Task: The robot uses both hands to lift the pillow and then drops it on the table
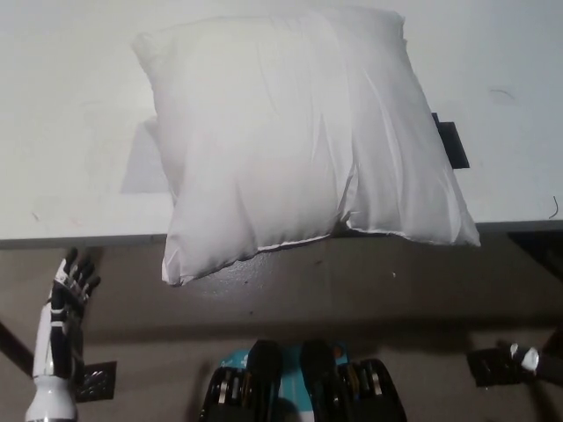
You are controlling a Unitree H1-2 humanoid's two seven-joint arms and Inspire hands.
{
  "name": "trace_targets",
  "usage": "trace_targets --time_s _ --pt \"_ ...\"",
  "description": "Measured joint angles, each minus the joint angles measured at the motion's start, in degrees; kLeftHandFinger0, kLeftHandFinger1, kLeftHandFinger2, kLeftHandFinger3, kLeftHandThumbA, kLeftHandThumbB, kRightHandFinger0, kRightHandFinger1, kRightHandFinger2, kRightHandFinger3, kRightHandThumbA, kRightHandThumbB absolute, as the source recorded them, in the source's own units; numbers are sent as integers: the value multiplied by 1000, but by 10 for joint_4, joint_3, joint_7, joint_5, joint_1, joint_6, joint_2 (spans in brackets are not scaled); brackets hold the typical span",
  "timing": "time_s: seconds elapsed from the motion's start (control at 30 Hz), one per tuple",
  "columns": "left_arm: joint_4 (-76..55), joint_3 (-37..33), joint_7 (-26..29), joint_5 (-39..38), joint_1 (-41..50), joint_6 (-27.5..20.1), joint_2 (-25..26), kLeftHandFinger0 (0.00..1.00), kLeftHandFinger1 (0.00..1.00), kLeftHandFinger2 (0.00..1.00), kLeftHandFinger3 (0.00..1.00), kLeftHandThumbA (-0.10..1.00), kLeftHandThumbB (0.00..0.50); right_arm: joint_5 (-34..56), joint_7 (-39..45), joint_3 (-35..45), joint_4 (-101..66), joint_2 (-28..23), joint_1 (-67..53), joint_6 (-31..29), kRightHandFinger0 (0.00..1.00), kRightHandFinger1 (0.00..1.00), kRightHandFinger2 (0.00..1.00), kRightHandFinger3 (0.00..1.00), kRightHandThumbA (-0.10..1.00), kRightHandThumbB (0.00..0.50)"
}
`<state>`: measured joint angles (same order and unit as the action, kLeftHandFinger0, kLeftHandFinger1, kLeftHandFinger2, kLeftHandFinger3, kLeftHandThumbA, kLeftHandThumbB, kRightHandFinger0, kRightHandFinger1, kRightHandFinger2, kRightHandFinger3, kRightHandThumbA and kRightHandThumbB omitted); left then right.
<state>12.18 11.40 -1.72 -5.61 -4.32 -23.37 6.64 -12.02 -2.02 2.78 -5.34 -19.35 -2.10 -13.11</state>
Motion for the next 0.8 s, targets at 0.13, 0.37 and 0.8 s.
trace_targets --time_s 0.13,0.37,0.8 --pt "-59 10 1 7 -4 -4 8 1000 1000 1000 1000 1000 179 -5 4 21 -79 -16 27 21 1000 1000 1000 1000 1000 469" --pt "-179 29 1 9 -69 22 54 1000 1000 1000 1000 1000 213 4 20 56 -139 -52 125 80 1000 1000 1000 1000 1000 491" --pt "-222 13 8 28 -293 93 63 1000 1000 1000 1000 1000 241 38 57 47 -112 -66 346 168 1000 1000 1000 1000 1000 441"
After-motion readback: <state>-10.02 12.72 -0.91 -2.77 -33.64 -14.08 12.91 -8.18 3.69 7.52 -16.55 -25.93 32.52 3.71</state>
